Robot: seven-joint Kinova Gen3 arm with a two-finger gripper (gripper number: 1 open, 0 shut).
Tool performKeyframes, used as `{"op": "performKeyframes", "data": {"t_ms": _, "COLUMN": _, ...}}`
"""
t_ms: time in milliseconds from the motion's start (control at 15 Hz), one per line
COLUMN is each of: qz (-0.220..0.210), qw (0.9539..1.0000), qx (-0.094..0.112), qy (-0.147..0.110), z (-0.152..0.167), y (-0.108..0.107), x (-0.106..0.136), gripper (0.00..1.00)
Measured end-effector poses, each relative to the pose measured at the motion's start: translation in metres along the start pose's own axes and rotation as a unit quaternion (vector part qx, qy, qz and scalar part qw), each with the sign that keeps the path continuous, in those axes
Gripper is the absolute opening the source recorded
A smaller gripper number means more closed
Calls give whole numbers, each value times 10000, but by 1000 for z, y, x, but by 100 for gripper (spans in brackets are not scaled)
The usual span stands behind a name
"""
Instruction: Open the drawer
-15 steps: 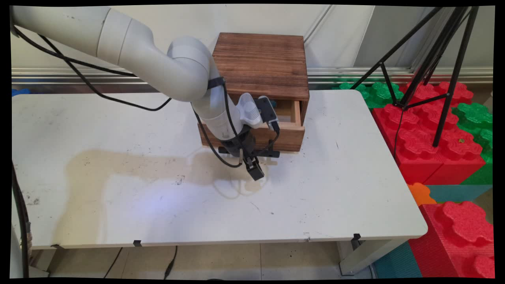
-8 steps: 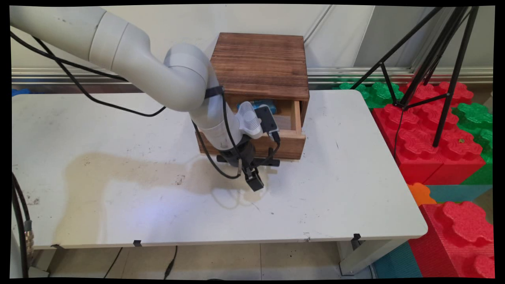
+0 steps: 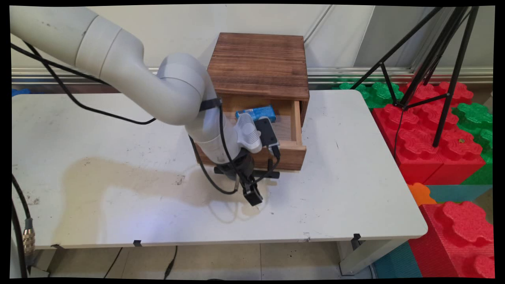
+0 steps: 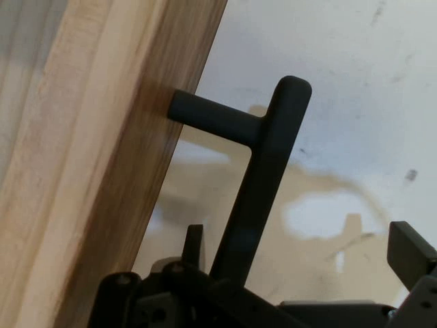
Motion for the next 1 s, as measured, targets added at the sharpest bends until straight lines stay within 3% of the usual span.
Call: {"op": "performKeyframes", "data": {"t_ms": 1000, "qz": 133, "qw": 9998, "qx": -152, "qy": -59, "z": -12, "y": 45, "x": -15, "gripper": 100}}
